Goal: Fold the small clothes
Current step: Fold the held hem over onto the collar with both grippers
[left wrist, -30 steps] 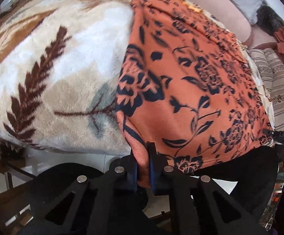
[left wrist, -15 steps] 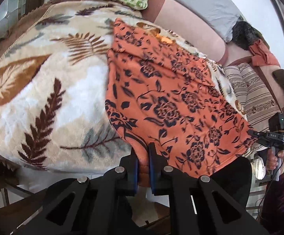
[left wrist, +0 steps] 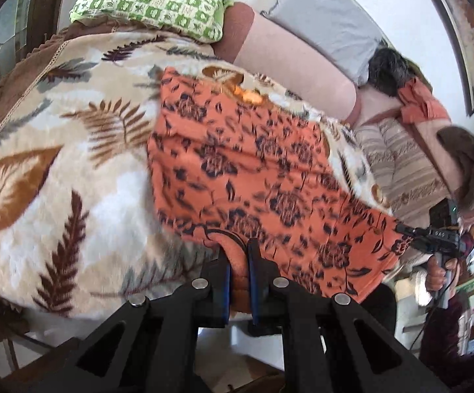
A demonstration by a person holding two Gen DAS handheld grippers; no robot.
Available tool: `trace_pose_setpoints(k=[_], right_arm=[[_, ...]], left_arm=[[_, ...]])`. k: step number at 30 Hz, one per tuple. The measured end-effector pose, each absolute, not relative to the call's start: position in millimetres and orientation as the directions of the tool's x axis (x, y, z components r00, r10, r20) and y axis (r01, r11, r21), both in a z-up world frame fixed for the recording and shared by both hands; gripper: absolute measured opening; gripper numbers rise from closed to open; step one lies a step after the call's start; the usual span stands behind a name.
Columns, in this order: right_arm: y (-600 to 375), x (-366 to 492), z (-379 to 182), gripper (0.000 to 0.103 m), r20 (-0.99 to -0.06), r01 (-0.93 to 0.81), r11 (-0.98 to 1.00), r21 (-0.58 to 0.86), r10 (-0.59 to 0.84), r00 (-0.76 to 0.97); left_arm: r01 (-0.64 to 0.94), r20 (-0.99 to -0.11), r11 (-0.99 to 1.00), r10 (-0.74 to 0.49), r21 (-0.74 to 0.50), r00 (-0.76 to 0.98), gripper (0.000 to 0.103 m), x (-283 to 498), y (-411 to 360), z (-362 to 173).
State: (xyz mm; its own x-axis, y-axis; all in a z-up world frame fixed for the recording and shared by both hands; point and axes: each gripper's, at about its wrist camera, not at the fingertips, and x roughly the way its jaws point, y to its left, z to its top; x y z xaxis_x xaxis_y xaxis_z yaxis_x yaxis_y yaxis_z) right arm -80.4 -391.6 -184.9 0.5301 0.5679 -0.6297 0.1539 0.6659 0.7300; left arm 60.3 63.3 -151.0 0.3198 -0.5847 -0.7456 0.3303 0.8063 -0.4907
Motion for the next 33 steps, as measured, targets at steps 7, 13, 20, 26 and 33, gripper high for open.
trace_pose_setpoints(k=[7,13,20,26,33], right_arm=[[-429,-12,-161,0.010,-0.586,0.160,0.635,0.756,0.547,0.597],[-461,93,-156,0.010,-0.580,0.222,0.609,0.761,0.488,0.652],[-499,219,-198,0.010,-0.623,0.397,0.547,0.737,0.322,0.713],[-527,258,-278,0.014,-0.606,0.513,0.334,0.791,0.312,0.732],[-553,209,-262,0.086,-0.452,0.402,0.273,0.874,0.151,0.879]], left_arm=[[0.252,-0.725,0.807,-0.590,-0.534,0.355,0.009,156,68,-141],[0.174,-0.745,0.828,-0.557,-0.534,0.366,0.009,278,53,-151],[0.080,-0.788,0.867,-0.483,-0.493,0.381,0.009,415,19,-200],[-0.024,-0.805,0.853,-0.483,-0.522,0.344,0.014,448,14,-261],[-0.048,-0.656,0.795,-0.463,-0.605,0.596,0.051,400,59,-218]])
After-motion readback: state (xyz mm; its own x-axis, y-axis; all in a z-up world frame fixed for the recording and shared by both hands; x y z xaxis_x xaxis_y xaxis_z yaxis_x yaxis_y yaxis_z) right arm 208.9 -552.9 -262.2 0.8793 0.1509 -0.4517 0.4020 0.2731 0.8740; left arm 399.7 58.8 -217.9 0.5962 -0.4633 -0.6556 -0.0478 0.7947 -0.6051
